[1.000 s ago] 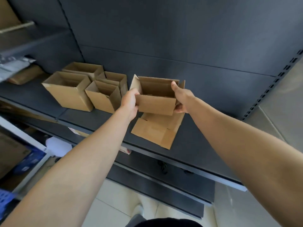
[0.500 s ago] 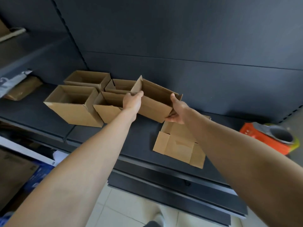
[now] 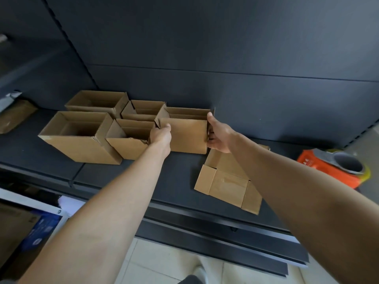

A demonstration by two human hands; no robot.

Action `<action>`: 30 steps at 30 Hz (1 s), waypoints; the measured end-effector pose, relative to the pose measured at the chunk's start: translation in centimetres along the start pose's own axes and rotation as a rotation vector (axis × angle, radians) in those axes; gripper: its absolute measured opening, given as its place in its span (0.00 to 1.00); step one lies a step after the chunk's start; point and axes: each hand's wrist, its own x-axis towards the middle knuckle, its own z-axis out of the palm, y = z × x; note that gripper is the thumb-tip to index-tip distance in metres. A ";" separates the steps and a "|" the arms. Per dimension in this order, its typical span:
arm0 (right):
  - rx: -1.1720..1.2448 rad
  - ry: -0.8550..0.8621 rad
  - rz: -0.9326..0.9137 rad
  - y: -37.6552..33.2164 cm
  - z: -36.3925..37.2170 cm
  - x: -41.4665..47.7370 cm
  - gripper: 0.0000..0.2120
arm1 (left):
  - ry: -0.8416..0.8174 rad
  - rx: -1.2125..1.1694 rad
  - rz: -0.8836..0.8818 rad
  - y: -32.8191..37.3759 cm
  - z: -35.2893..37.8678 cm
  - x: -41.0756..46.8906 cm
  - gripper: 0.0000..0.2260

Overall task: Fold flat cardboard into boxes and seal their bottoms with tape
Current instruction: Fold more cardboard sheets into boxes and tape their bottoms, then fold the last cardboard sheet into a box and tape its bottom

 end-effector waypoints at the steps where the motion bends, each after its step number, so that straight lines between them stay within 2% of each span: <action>1: -0.014 -0.013 0.001 0.1 -0.1 -0.2 0.36 | -0.005 -0.034 -0.005 -0.1 0.0 -0.2 0.23; 4: -0.081 -0.010 -0.029 0.3 -1.2 -0.8 0.41 | 0.016 -0.076 -0.023 -0.4 0.2 -1.3 0.23; 6: -0.141 0.042 -0.050 0.3 -2.5 -1.6 0.37 | -0.004 -0.087 -0.066 -0.8 0.5 -2.6 0.19; 7: -0.170 0.077 -0.061 0.3 -3.3 -2.1 0.32 | -0.026 -0.063 -0.077 -1.3 0.6 -3.1 0.17; 8: -0.191 0.126 -0.064 0.4 -4.1 -2.6 0.26 | -0.040 -0.017 -0.076 -1.8 0.8 -3.5 0.13; 10: -0.254 0.280 -0.065 0.7 -6.0 -3.4 0.23 | -0.087 0.078 -0.056 -2.8 1.5 -4.7 0.06; 14: -0.366 0.484 -0.059 2.6 -9.5 -5.6 0.15 | -0.277 0.441 0.049 -4.8 3.4 -6.6 0.09; 15: -0.345 0.496 -0.057 3.3 -10.4 -5.9 0.13 | -0.308 0.512 0.070 -5.1 3.7 -7.3 0.07; 17: -0.326 0.488 -0.021 4.8 -11.9 -6.7 0.19 | -0.367 0.619 0.069 -5.9 4.3 -7.8 0.07; 19: -0.313 0.499 0.046 6.2 -12.9 -7.2 0.23 | -0.396 0.672 0.061 -6.8 4.9 -8.1 0.19; 21: -0.266 0.465 0.088 7.5 -13.7 -7.4 0.18 | -0.411 0.708 0.048 -7.5 5.5 -8.5 0.25; 25: -0.114 0.364 0.145 9.1 -14.1 -7.5 0.10 | -0.425 0.709 0.037 -8.3 6.3 -9.4 0.25; 28: -0.101 0.385 0.169 9.3 -14.4 -7.7 0.03 | -0.446 0.709 -0.003 -8.3 6.6 -10.0 0.26; 30: -0.106 0.405 0.149 9.0 -15.0 -7.9 0.03 | -0.463 0.688 -0.047 -8.2 6.7 -10.5 0.26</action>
